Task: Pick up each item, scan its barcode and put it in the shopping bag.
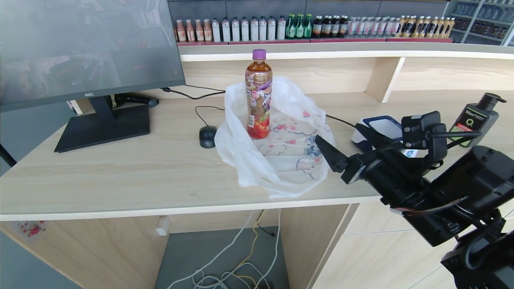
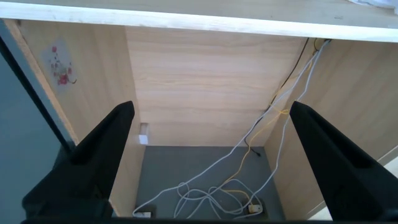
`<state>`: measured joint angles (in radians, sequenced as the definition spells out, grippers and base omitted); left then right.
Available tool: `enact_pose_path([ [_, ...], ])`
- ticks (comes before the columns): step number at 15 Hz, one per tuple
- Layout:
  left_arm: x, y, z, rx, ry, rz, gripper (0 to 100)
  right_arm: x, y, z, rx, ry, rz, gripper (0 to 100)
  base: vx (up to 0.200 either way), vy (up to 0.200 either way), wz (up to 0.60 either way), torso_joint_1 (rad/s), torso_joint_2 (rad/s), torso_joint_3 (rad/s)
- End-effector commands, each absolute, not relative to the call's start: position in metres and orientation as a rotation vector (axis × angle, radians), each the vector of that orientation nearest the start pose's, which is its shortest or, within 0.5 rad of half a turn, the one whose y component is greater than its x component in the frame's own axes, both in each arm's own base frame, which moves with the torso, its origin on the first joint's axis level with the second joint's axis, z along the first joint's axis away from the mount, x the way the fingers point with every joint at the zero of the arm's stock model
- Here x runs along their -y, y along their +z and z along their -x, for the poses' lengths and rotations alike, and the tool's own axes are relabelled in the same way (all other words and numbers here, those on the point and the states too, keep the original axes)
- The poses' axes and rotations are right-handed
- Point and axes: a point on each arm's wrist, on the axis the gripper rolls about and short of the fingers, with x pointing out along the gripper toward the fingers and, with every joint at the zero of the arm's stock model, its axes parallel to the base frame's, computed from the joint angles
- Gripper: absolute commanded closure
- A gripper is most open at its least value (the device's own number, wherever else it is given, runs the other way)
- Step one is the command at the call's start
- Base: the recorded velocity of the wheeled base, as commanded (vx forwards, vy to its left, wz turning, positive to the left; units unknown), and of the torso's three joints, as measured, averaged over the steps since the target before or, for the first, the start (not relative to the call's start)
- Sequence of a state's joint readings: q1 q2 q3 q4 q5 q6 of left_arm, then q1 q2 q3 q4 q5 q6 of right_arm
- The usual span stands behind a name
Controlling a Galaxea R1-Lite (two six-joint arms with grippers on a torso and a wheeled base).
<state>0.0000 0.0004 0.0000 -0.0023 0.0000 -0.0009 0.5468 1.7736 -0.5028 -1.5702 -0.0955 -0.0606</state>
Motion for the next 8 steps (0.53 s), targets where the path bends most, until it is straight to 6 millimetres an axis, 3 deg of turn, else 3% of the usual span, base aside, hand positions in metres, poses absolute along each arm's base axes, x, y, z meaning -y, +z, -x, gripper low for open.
enact_pose_path([
  [1,0.0,0.0758,0.0228,0.003,0.0,0.0,0,-0.1472,0.1786,-0.2422,0.298,0.446,-0.036,0,0.0,-0.2,0.0,0.002,0.0,0.002],
  [8,0.0,0.0758,0.0228,0.003,0.0,0.002,0,-0.1526,0.1856,-0.24,0.326,0.464,-0.049,0,0.0,-0.2,0.0,0.002,0.0,0.001],
])
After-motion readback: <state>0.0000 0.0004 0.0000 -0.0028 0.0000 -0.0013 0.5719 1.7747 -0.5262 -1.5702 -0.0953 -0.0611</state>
